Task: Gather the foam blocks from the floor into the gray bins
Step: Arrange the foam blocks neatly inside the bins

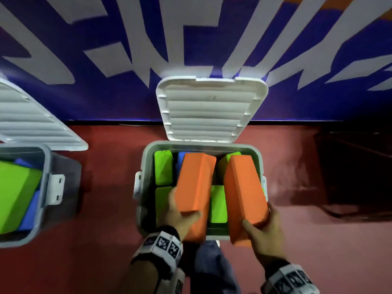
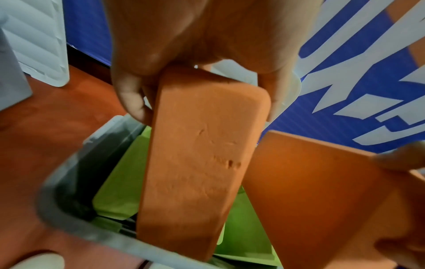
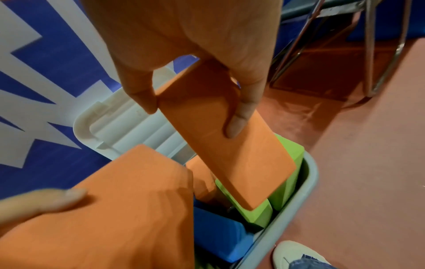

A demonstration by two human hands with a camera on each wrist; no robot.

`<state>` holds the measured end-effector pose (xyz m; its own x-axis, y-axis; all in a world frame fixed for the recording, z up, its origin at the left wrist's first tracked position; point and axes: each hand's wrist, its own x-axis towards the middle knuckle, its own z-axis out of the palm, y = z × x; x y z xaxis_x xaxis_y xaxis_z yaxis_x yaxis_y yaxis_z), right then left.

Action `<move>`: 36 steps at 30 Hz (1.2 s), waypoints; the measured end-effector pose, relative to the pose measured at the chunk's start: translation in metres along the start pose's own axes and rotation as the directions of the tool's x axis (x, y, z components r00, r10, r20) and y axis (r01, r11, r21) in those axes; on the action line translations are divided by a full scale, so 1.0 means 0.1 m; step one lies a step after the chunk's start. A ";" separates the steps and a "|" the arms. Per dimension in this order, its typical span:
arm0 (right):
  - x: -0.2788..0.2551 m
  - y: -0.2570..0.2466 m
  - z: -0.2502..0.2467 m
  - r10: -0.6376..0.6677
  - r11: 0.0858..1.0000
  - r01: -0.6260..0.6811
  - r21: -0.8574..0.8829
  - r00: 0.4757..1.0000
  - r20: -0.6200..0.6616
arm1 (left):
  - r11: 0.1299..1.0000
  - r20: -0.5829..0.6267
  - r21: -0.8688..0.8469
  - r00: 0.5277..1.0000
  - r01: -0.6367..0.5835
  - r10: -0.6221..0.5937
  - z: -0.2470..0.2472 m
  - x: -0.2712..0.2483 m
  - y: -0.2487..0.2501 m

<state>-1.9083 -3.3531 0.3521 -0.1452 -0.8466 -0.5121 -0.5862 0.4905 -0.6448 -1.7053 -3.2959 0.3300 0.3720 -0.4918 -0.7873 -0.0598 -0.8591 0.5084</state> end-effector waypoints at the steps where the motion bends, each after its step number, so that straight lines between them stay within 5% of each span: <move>1: 0.10 0.04 0.03 -0.027 1.000 0.027 0.002 1.000 0.015 | 0.999 -0.009 -0.051 1.000 0.003 -0.003 0.05 0.08 0.01; 5: 0.42 0.28 0.13 -0.019 0.999 0.023 -0.022 0.986 0.168 | 0.998 0.011 -0.048 0.999 0.042 -0.042 0.32 0.41 -0.15; 9: 0.54 0.74 0.12 0.200 0.936 -0.091 -0.340 0.932 0.302 | 0.978 0.068 0.159 0.987 0.137 -0.149 0.47 0.46 -0.53; 13: 0.36 1.11 0.01 0.409 0.872 -0.209 -0.442 0.809 0.424 | 0.935 0.246 0.235 0.915 0.265 -0.321 0.50 0.31 -1.05; 17: 0.27 1.21 -0.08 0.461 0.838 -0.223 -0.498 0.779 0.425 | 0.898 0.200 0.268 0.891 0.350 -0.407 0.39 0.25 -1.41; 26: 0.60 0.63 0.39 0.303 0.906 -0.103 -0.410 0.834 0.460 | 0.957 0.127 0.088 0.949 0.278 -0.287 0.10 0.49 -1.15; 36: 0.49 -0.05 1.10 0.194 0.903 0.071 -0.423 0.813 0.549 | 0.976 0.067 0.008 0.973 0.219 -0.219 -0.23 0.54 -1.10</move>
<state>-1.8250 -3.3740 0.2679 0.2062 -0.4798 -0.8528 -0.8770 0.2960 -0.3786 -1.6576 -3.2246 0.2397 0.3127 -0.3003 -0.9011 0.0160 -0.9469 0.3212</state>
